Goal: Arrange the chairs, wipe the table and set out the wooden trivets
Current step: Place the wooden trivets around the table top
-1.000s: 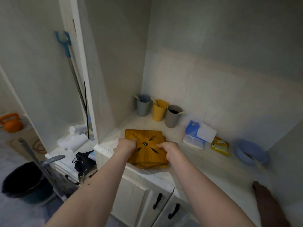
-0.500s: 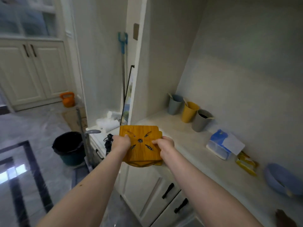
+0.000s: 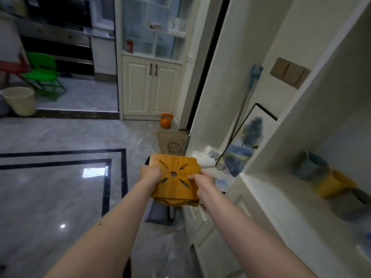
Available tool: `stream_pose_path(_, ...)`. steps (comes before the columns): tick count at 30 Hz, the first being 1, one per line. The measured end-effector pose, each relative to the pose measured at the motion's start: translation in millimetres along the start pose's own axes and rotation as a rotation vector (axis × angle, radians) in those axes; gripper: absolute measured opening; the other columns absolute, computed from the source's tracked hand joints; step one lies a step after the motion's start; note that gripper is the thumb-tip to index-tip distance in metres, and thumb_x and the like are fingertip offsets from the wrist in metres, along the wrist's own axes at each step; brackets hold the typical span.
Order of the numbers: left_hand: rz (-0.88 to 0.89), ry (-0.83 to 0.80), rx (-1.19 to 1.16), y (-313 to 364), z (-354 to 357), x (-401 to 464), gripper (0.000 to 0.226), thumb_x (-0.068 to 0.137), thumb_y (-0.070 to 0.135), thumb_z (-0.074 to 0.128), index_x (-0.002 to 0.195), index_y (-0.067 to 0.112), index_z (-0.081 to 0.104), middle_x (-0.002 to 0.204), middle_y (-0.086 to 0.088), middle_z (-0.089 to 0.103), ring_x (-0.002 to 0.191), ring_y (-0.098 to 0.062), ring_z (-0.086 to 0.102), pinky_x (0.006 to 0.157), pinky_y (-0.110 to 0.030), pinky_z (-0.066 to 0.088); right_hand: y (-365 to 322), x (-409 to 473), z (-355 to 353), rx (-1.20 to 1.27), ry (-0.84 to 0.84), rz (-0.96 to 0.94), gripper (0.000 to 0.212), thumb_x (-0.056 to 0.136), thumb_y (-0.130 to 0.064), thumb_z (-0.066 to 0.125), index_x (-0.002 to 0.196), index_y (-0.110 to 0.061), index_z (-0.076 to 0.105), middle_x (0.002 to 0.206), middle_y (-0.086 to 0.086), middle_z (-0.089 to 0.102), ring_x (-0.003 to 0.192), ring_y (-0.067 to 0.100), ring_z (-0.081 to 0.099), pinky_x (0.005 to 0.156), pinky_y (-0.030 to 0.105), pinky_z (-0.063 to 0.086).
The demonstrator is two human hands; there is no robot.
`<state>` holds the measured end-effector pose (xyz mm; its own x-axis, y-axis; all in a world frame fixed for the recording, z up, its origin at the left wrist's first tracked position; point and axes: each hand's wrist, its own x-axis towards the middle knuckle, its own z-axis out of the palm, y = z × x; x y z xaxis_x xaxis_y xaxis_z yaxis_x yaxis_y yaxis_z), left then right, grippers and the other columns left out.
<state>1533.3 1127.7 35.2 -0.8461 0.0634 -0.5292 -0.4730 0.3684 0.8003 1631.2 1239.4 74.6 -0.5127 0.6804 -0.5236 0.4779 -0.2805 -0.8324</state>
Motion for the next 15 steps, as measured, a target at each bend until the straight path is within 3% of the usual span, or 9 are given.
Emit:
stream_pose_path(3, -0.052, 0.075, -0.069, -6.8, -67.8, 27.7, 0.051, 0.099, 0.030, 0.039, 0.141, 0.001, 0.033, 0.134, -0.019, 0.048, 0.120, -0.037, 0.047, 0.099, -0.043, 0.039, -5.0, -12.1, 68.8, -0.004, -0.088, -0.019, 0.055, 0.080, 0.003, 0.069, 0.130, -0.012, 0.052, 0.128, 0.012, 0.057, 0.114, 0.032, 0.055, 0.095, 0.047, 0.045)
stream_pose_path(6, -0.052, 0.181, -0.126, -13.6, -134.5, 52.4, 0.051, 0.100, 0.030, 0.037, 0.139, -0.002, 0.037, 0.136, -0.021, 0.047, 0.123, -0.038, 0.046, 0.104, -0.044, 0.039, -9.9, -26.8, 135.8, -0.030, -0.166, -0.045, 0.064, 0.079, 0.002, 0.071, 0.137, -0.012, 0.046, 0.135, 0.011, 0.051, 0.121, 0.033, 0.050, 0.103, 0.048, 0.042)
stream_pose_path(11, -0.101, 0.312, -0.234, -29.5, -245.5, 84.6, 0.052, 0.104, 0.035, 0.020, 0.135, -0.001, 0.043, 0.134, -0.022, 0.048, 0.123, -0.038, 0.047, 0.106, -0.045, 0.038, -13.5, -51.0, 244.5, -0.097, -0.304, -0.074, 0.066, 0.076, -0.001, 0.075, 0.136, -0.014, 0.049, 0.131, 0.010, 0.055, 0.117, 0.032, 0.054, 0.101, 0.048, 0.045)
stream_pose_path(15, -0.148, 0.391, -0.362, -51.5, -325.5, 104.8, 0.050, 0.103, 0.032, 0.024, 0.137, 0.000, 0.043, 0.138, -0.021, 0.046, 0.126, -0.038, 0.045, 0.106, -0.046, 0.038, -20.6, -73.6, 320.7, -0.177, -0.428, -0.109, 0.060, 0.078, -0.004, 0.074, 0.132, -0.013, 0.051, 0.128, 0.010, 0.057, 0.115, 0.031, 0.056, 0.095, 0.047, 0.047)
